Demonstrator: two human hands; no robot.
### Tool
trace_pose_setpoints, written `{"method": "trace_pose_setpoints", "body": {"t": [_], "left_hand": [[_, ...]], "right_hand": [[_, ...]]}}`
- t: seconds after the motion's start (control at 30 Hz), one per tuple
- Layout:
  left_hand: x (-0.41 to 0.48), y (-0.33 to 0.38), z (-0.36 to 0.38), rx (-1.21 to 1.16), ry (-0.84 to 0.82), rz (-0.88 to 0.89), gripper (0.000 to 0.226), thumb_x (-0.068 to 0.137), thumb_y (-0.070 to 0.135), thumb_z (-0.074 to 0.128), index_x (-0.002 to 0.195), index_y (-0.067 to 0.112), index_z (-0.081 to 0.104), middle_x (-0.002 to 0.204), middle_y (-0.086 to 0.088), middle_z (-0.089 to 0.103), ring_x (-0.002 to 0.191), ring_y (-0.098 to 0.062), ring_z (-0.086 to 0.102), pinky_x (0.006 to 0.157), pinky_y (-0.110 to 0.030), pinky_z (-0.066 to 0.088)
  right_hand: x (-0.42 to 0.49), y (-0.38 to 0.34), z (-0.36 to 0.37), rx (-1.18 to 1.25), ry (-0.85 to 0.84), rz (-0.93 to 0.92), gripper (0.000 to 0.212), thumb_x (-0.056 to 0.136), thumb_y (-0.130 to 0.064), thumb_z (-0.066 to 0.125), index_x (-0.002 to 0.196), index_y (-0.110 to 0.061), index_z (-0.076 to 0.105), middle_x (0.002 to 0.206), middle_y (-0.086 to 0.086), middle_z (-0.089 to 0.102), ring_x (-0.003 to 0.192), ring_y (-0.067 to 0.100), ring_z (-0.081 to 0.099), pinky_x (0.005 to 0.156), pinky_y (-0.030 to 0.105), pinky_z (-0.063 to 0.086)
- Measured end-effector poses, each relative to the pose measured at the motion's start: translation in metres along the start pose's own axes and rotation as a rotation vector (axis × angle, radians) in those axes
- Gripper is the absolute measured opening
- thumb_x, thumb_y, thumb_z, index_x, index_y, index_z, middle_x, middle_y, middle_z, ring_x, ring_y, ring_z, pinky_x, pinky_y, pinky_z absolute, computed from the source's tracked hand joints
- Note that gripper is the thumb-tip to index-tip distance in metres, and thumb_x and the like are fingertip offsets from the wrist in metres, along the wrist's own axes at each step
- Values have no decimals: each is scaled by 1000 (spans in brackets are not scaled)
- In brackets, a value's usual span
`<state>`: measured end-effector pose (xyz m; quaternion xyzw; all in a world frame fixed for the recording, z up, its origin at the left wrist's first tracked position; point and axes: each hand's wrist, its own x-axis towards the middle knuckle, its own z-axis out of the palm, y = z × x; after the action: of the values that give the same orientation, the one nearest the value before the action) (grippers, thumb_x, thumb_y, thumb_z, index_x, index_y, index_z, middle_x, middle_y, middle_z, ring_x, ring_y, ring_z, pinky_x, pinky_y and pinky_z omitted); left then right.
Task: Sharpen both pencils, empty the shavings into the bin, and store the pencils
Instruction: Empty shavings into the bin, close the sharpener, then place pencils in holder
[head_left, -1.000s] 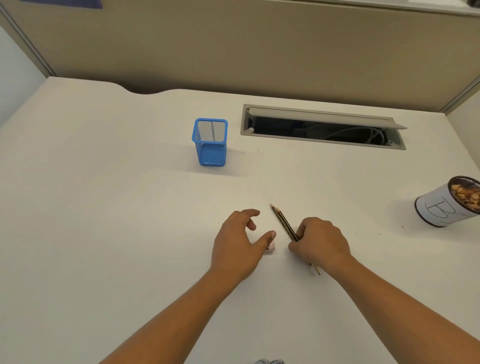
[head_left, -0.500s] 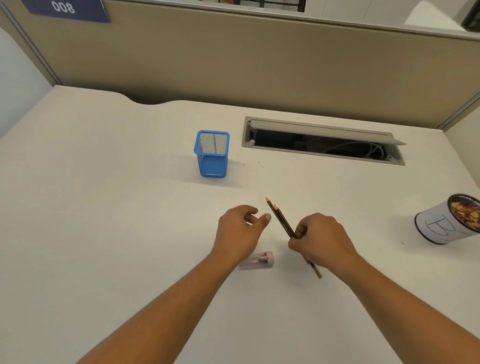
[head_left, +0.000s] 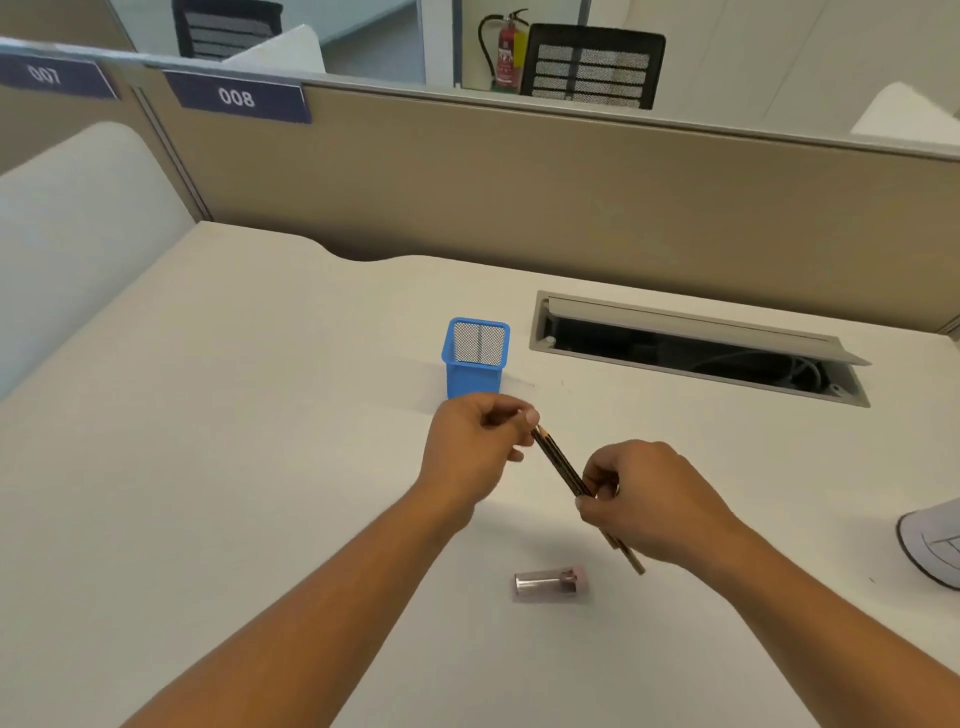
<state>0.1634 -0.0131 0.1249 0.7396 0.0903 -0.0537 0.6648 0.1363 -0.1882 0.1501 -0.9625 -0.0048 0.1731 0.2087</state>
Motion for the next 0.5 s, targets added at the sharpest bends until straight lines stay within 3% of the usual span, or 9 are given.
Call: {"method": "trace_pose_setpoints", "body": {"t": [0.1, 0.23, 0.37, 0.5], "left_hand": [[11, 21, -16, -38, 47, 91, 13, 86, 8, 72, 78, 19, 73, 71, -2, 72, 64, -11, 66, 59, -22, 53], [27, 60, -47, 28, 180, 300, 14, 84, 8, 74, 74, 18, 72, 68, 2, 71, 61, -9, 64, 60, -26, 57], [41, 79, -61, 269, 306, 521, 4, 85, 16, 74, 86, 12, 75, 74, 4, 71, 65, -9, 66, 69, -33, 61], [57, 80, -58, 475, 356, 670, 9, 85, 13, 73, 91, 8, 76, 80, -2, 69, 68, -13, 66, 69, -32, 58]], "right_hand": [[10, -9, -13, 94, 79, -68, 7, 85, -31, 73, 91, -27, 74, 80, -11, 71, 70, 8, 68, 73, 33, 60], [28, -21, -41, 250, 322, -202, 16, 88, -19, 71, 104, -20, 73, 83, -12, 71, 79, -1, 65, 81, 25, 54], [49, -38, -59, 406, 431, -315, 67, 87, -10, 70, 142, -37, 42, 87, -12, 69, 74, -1, 67, 70, 6, 49], [68, -57, -71, 462, 495, -411, 93, 86, -3, 69, 150, -49, 18, 93, -4, 64, 66, 13, 71, 63, 15, 58]]}}
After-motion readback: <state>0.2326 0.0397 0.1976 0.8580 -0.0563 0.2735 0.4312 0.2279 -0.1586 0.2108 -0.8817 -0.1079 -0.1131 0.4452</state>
